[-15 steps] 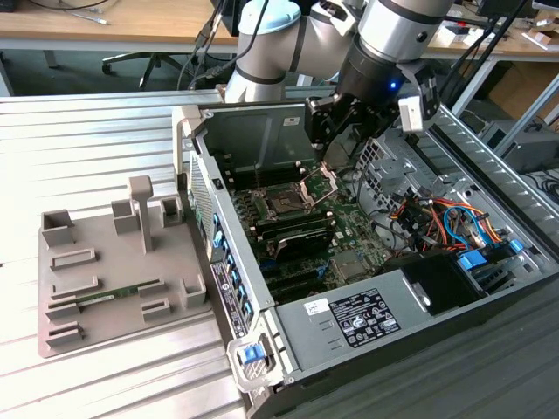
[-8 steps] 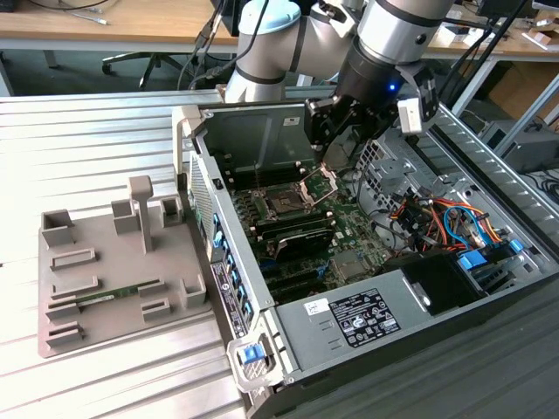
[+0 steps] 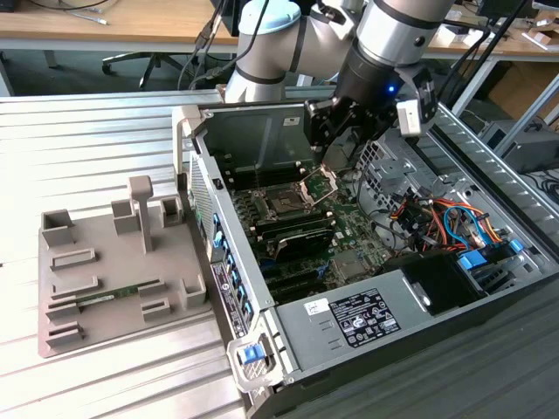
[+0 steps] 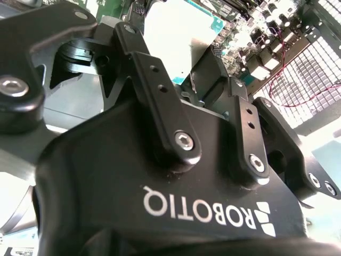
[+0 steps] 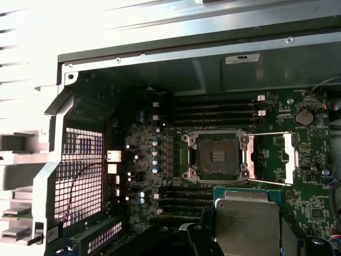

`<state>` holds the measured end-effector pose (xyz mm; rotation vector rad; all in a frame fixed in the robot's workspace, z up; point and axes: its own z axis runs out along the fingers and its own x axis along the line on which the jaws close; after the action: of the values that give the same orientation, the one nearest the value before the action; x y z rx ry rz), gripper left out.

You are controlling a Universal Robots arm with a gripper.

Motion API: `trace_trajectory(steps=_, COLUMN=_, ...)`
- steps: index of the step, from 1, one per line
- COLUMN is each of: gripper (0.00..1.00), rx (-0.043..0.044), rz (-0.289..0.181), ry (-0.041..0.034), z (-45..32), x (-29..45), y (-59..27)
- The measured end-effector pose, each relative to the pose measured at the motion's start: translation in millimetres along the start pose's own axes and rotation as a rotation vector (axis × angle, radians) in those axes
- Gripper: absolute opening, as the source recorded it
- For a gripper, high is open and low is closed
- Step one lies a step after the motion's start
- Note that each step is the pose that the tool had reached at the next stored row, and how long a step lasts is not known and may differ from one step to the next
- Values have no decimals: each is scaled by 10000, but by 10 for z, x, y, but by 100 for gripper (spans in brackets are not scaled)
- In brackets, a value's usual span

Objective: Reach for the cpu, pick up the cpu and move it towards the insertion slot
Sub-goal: 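Pick up the cpu and move it towards the insertion slot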

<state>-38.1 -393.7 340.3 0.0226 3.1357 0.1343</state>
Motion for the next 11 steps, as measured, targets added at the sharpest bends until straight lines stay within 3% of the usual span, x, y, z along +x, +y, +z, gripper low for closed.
trace_trajectory(steps=11, gripper=55, rx=0, rz=1, ry=0, z=30, x=0, y=-3)
